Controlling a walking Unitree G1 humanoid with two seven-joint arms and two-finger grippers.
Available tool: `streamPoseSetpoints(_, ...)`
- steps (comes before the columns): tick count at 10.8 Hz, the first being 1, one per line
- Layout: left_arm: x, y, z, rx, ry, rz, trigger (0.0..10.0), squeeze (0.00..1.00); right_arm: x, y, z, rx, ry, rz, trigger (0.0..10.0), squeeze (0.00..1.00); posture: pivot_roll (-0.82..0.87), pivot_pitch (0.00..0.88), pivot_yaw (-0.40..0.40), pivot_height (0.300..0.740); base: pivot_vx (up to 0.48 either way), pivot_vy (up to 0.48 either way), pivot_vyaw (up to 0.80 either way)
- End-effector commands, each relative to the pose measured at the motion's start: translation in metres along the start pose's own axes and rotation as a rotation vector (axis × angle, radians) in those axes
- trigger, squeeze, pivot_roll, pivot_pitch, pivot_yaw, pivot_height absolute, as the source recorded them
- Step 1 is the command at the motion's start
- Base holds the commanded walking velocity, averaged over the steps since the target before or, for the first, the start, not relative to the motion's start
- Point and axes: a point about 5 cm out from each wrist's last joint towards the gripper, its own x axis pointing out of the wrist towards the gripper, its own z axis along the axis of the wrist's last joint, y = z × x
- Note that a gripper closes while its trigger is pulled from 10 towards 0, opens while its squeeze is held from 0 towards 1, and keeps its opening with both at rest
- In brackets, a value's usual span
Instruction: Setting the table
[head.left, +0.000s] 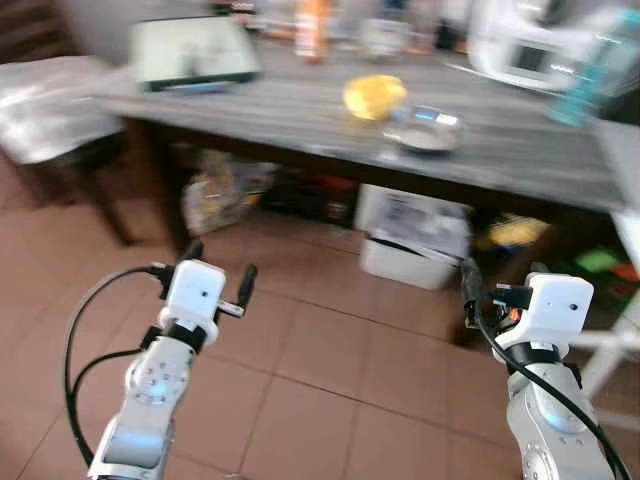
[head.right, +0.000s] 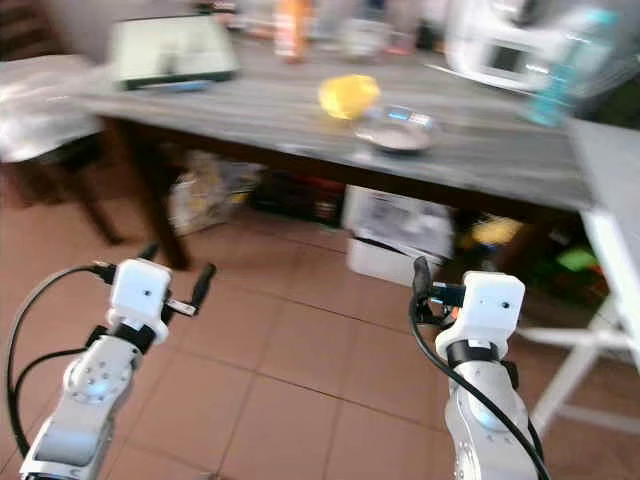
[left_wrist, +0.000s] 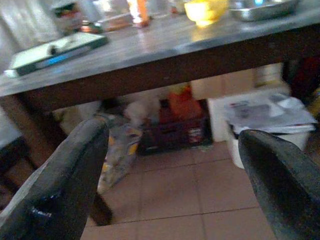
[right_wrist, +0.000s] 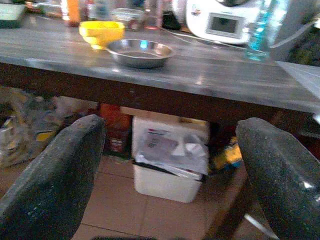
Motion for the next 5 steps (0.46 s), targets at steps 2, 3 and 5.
streamPoseSetpoints(2, 0.0, -0.0031, -0.0026, -0.002, 0.014, -0.005, 10.0, 0.0, -0.0051, -0.0003, 0.0045, -0.005, 0.002, 0.001, 10.0, 0.5, 0.13, 0.109, -0.061, 0.74, 0.0, 0.0, -0.77)
streamPoseSetpoints(3, 0.0023, -0.0029, -0.0009, -0.007, 0.008, 0.008, 10.0, 0.0, -0.0052, 0.0023, 0.0014, -0.008, 0.014, 0.022, 10.0, 0.5, 0.13, 0.116, -0.077, 0.74, 0.0, 0.0, -0.77)
streamPoseSetpoints(5, 0.0046, -0.0028, -0.0013, -0.008, 0.006, 0.023, 10.0, 0.0, -0.0005, 0.0043, 0.0058, -0.007, -0.001, 0.028, 10.0, 0.5, 0.13, 0.109, -0.081, 0.74, 0.0, 0.0, -0.77)
